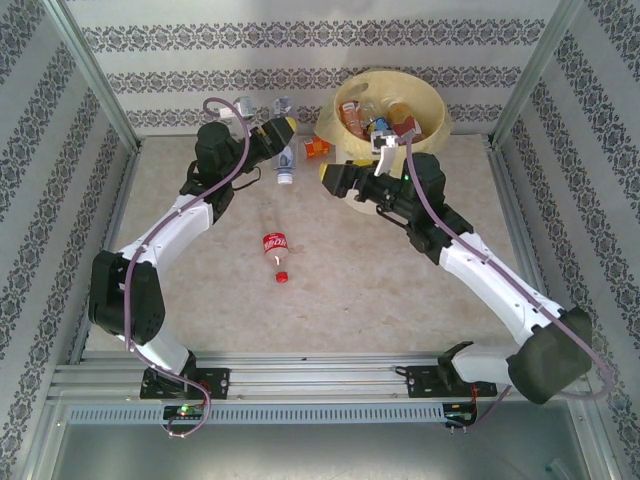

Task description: Put the plastic bottles in the bin

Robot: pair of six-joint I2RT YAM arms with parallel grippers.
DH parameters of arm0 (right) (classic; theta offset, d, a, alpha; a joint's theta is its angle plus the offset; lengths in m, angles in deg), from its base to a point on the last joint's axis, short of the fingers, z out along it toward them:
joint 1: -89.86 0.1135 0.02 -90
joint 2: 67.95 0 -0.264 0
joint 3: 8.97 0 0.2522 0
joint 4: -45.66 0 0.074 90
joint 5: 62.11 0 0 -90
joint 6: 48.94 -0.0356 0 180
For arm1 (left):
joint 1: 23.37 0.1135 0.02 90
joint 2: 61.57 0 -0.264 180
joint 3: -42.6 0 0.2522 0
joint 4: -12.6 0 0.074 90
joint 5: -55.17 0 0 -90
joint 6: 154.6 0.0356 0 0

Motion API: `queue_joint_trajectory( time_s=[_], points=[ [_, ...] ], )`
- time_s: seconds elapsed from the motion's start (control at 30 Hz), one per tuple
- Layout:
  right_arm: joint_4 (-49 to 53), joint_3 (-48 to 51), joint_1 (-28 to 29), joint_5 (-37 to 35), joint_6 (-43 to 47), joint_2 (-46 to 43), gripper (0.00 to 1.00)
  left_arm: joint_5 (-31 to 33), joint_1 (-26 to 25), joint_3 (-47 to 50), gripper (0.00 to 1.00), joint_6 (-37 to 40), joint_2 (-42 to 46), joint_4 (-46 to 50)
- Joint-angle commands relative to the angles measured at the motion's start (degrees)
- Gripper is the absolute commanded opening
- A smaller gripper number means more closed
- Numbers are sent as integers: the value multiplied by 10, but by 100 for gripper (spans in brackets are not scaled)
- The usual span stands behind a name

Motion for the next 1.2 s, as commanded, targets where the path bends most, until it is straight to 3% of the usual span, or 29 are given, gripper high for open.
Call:
queue_joint_trajectory(
  time_s=[0.0,0.4,0.8,1.03,1.17],
  points=[
    [-69,-36,7,82,-45,20,98,-83,-14,-5,55,-37,28,-101],
    [-93,-86,17,125,-81,90,98,-119,-38,1,56,-131,25,-214],
    [-144,-120,26,181,-101,136,95,-123,-51,0,56,-140,17,-231],
    [-144,-123,26,169,-102,141,64,-122,-52,2,56,-147,13,-242],
    [-121,-123,26,158,-80,132,53,-120,-52,2,58,-147,14,-241]
  ],
)
